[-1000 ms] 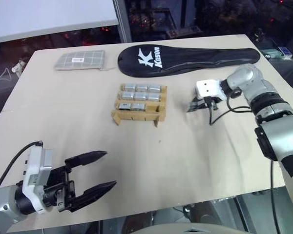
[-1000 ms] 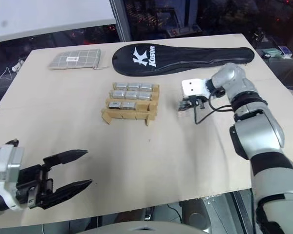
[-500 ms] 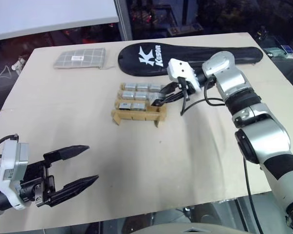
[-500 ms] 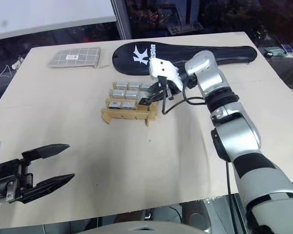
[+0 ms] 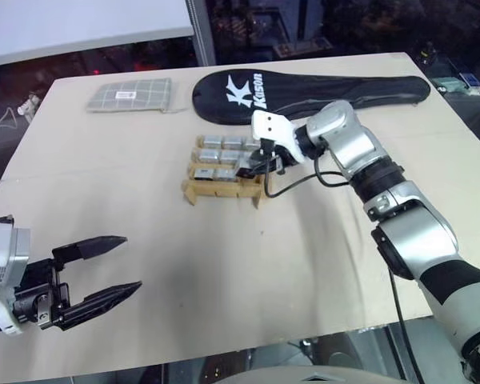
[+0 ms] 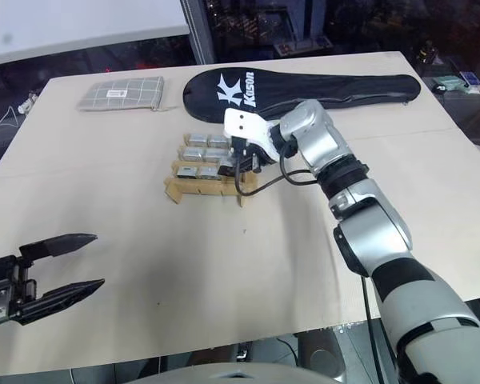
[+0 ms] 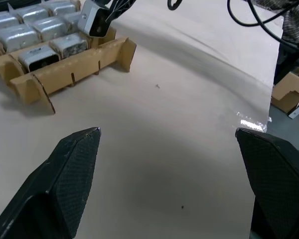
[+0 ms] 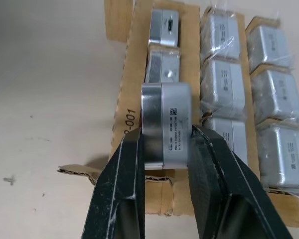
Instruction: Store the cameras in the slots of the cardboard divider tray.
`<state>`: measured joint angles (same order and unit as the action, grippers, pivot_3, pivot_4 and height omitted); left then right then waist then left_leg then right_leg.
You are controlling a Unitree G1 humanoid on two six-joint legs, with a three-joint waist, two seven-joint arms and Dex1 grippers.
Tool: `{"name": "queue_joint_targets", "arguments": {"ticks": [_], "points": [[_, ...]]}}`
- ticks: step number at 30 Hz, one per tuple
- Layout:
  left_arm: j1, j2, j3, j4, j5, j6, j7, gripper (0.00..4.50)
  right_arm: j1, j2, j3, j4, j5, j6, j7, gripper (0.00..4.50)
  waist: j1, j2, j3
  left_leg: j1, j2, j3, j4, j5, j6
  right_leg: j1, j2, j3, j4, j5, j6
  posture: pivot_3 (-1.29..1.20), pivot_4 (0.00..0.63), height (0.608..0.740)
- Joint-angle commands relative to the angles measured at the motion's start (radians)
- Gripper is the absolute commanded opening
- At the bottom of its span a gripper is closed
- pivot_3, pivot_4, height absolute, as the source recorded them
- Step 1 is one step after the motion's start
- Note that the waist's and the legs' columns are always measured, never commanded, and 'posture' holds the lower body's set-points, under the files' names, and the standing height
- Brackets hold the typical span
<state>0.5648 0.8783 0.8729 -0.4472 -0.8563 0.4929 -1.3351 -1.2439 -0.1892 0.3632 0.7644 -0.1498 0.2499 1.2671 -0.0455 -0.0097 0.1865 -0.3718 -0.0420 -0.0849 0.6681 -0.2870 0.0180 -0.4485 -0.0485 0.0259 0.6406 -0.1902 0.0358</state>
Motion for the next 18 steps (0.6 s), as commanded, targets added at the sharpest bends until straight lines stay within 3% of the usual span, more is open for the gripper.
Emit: {"name": "queue_joint_targets", "arguments": {"ticks": [1,18], "points": [[0.0,0.003,0.035,0.012,0.013,-0.022,-0.021,4.5,-0.041,-0.001,0.011,-0.019,-0.013,0.018,-0.011,0.66,0.0,0.0,0.0,0.0,0.0,0.0,0.0,0.0,0.0,0.0,0.0,0.0,0.0,0.0,0.0,0.0,0.15,0.74],[-0.023,-0.003,0.01,0.051,0.048,-0.045,-0.057,4.5,-0.038,-0.008,0.077,0.002,-0.061,0.068,0.01,0.66,0.001,0.0,0.0,0.0,0.0,-0.002,0.0,0.002,-0.003,0.0,0.001,-0.002,0.0,0.001,-0.002,0.0,0.15,0.74]]}}
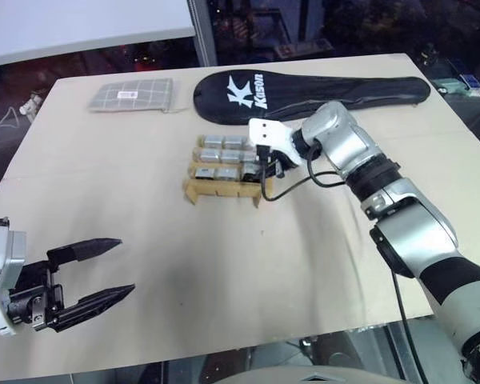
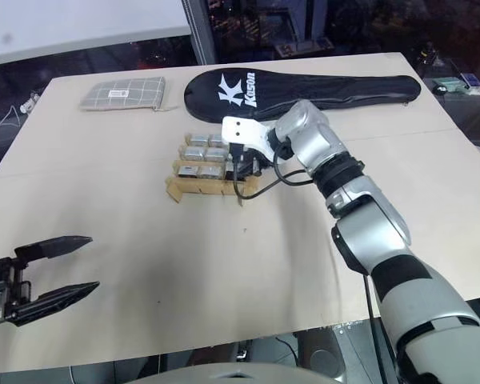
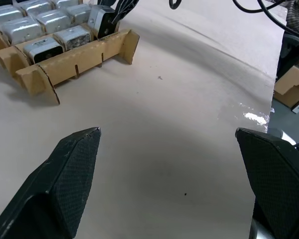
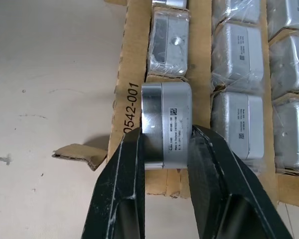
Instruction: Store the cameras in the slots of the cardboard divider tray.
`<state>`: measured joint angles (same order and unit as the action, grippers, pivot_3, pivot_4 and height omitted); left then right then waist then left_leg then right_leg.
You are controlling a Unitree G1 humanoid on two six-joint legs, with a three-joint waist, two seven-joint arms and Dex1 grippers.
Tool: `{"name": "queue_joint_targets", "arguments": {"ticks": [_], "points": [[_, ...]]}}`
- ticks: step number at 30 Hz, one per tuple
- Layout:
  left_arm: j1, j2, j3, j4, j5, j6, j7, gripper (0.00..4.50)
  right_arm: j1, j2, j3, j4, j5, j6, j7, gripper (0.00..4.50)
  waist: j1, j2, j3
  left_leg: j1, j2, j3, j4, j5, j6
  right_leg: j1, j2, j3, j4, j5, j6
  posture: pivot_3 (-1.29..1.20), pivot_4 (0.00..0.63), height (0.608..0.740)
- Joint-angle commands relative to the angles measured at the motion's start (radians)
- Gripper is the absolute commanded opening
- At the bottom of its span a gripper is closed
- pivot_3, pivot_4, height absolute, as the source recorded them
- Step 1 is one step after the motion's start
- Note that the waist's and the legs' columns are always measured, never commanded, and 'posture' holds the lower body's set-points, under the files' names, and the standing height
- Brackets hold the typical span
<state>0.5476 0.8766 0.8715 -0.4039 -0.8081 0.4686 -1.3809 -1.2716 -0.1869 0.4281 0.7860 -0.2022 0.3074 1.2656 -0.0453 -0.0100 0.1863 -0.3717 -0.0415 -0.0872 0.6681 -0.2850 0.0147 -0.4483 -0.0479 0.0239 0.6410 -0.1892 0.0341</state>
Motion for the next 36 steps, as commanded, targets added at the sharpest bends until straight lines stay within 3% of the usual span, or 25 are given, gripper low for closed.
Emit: {"name": "queue_joint_targets", "arguments": {"ticks": [1,4,11,17,19,26,30,36], "points": [[-0.008,-0.002,0.009,0.009,0.001,-0.022,-0.013,4.5,-0.01,-0.01,0.008,-0.019,-0.009,0.015,0.006,0.66,0.0,0.0,0.0,0.0,0.0,0.0,0.0,0.0,0.0,0.0,0.0,0.0,0.0,0.0,0.0,0.0,0.15,0.74],[-0.013,-0.004,0.005,0.013,0.004,-0.022,-0.017,4.5,-0.011,-0.005,-0.002,-0.015,-0.004,0.024,-0.008,0.66,0.001,0.0,0.0,0.0,0.0,0.0,0.0,0.0,0.0,0.0,0.0,0.0,0.0,0.0,0.0,0.0,0.15,0.74],[-0.016,-0.002,0.001,0.02,0.004,-0.023,-0.024,4.5,-0.013,0.018,-0.056,-0.023,0.04,0.072,-0.061,3.92,-0.001,0.0,0.0,0.0,0.0,0.0,0.0,0.0,0.0,0.0,-0.001,0.0,0.0,0.0,0.0,0.0,0.15,0.74],[0.011,-0.067,-0.003,-0.03,-0.015,-0.002,0.045,4.5,0.076,-0.068,-0.145,-0.239,0.172,0.221,0.022,3.92,0.002,0.0,0.0,-0.001,0.001,0.0,0.0,0.0,0.0,0.0,-0.002,0.0,-0.001,0.0,0.0,0.0,0.15,0.74],[0.052,-0.129,-0.047,-0.084,0.069,-0.034,0.128,4.5,0.157,-0.114,-0.189,-0.346,0.227,0.251,0.029,3.92,0.004,-0.001,-0.001,-0.002,0.001,-0.001,0.0,0.0,0.0,0.0,-0.003,-0.002,-0.003,0.0,0.0,0.0,0.15,0.74],[0.155,-0.431,-0.142,-0.272,0.167,-0.145,0.393,4.5,0.577,-0.24,-0.407,-0.634,0.45,0.141,0.024,3.92,0.012,-0.002,-0.001,-0.009,0.001,-0.005,0.0,-0.001,0.002,0.0,-0.005,-0.005,-0.011,0.001,0.001,0.0,0.15,0.74],[0.21,-0.609,-0.264,-0.365,0.27,-0.22,0.545,4.5,0.85,-0.296,-0.53,-0.76,0.531,0.13,-0.028,3.92,0.019,-0.002,-0.002,-0.008,0.001,-0.003,0.0,-0.004,0.006,0.001,-0.005,-0.004,-0.012,0.0,0.001,0.0,0.15,0.74],[0.29,-0.743,-0.471,-0.364,0.445,-0.364,0.65,4.5,1.199,-0.296,-0.665,-0.892,0.579,-0.019,-0.137,3.92,0.031,-0.003,-0.003,-0.005,0.002,0.003,0.003,-0.004,0.007,0.005,0.003,-0.003,-0.013,0.001,0.004,0.0,0.15,0.74]]}}
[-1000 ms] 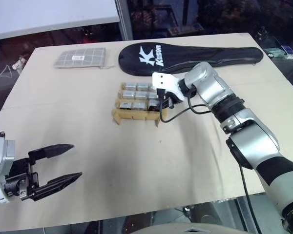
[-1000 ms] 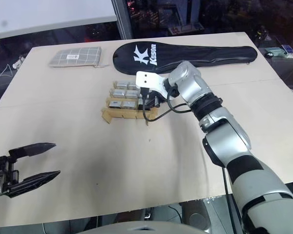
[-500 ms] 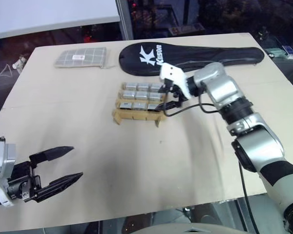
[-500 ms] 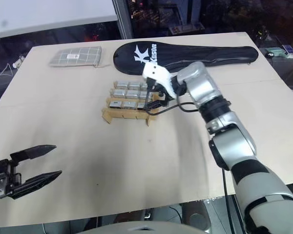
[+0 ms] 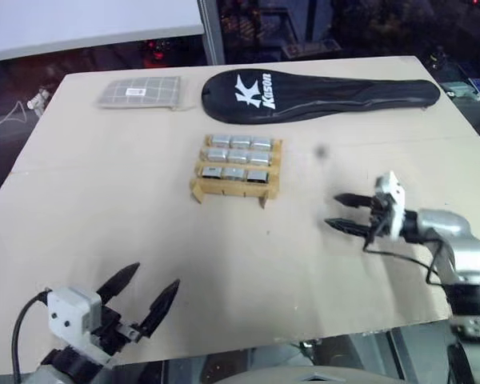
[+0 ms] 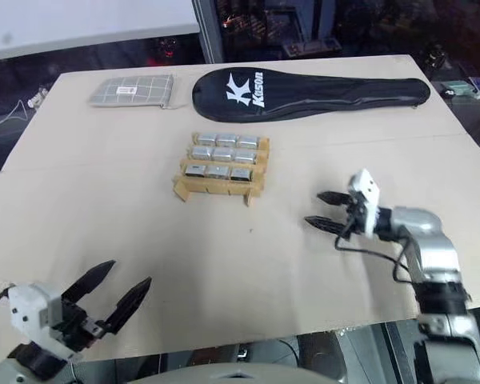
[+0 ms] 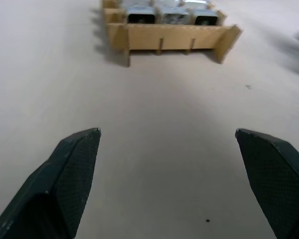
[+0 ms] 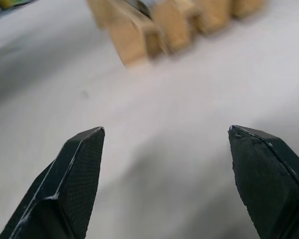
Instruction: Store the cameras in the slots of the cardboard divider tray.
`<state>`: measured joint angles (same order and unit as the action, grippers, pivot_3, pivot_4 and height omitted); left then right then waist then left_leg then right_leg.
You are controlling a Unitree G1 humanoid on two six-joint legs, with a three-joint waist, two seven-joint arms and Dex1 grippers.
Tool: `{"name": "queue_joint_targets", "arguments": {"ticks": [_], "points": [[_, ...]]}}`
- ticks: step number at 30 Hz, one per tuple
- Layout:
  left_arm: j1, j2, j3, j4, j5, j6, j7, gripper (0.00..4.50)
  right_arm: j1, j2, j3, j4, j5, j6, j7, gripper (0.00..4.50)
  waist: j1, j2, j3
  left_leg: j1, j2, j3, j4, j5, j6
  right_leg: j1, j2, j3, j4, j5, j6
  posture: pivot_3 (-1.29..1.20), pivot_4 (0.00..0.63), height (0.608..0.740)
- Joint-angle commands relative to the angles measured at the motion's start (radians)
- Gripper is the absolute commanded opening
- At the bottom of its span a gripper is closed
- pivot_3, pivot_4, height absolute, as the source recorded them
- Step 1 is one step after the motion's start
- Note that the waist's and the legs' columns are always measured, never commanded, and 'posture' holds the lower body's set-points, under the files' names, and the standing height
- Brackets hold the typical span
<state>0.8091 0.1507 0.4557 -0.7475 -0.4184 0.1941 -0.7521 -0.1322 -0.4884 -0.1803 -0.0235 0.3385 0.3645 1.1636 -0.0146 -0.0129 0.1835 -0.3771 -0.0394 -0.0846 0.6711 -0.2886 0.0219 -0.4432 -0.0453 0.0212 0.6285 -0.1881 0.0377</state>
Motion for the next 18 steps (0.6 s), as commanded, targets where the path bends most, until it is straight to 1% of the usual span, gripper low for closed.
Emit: {"name": "queue_joint_targets", "arguments": {"ticks": [1,4,8,10,13,18], "points": [[0.035,-0.025,-0.077,-0.007,0.07,-0.11,0.027,4.5,0.09,0.009,-0.07,-0.08,0.035,-0.116,-0.049,3.92,-0.001,0.0,0.0,0.001,0.001,0.001,0.001,0.0,0.0,0.001,0.001,0.0,0.0,-0.002,0.003,0.0,0.15,0.74],[0.035,-0.027,-0.116,0.035,0.095,-0.149,0.049,4.5,0.151,0.017,-0.101,-0.061,0.034,-0.222,-0.086,3.92,-0.003,0.0,0.0,0.001,0.007,0.007,0.003,0.0,0.0,0.005,0.007,0.003,0.0,-0.002,0.001,0.0,0.15,0.74],[0.001,0.019,-0.132,0.09,0.106,-0.186,0.043,4.5,0.26,0.047,-0.126,-0.088,0.038,-0.372,-0.109,3.92,-0.002,-0.002,0.001,0.012,0.012,0.009,0.005,0.0,0.0,0.013,0.012,0.003,0.0,-0.003,0.001,0.0,0.15,0.74],[-0.031,0.057,-0.13,0.121,0.095,-0.189,0.03,4.5,0.307,0.065,-0.137,-0.12,0.06,-0.393,-0.136,3.92,-0.003,-0.002,0.0,0.016,0.015,0.01,0.004,0.0,0.0,0.014,0.013,0.002,0.0,-0.003,0.0,0.0,0.15,0.74],[-0.067,0.115,-0.136,0.155,0.084,-0.193,0.005,4.5,0.364,0.065,-0.144,-0.154,0.081,-0.41,-0.151,3.92,-0.003,0.0,-0.001,0.016,0.016,0.01,0.004,0.0,0.0,0.014,0.013,0.003,0.0,-0.003,0.0,0.0,0.15,0.74],[-0.098,0.171,-0.152,0.186,0.076,-0.201,-0.012,4.5,0.416,0.055,-0.151,-0.156,0.102,-0.448,-0.163,3.92,-0.006,-0.002,-0.001,0.017,0.016,0.012,0.004,0.0,0.0,0.013,0.012,0.006,-0.001,-0.003,0.001,0.0,0.15,0.74]]}}
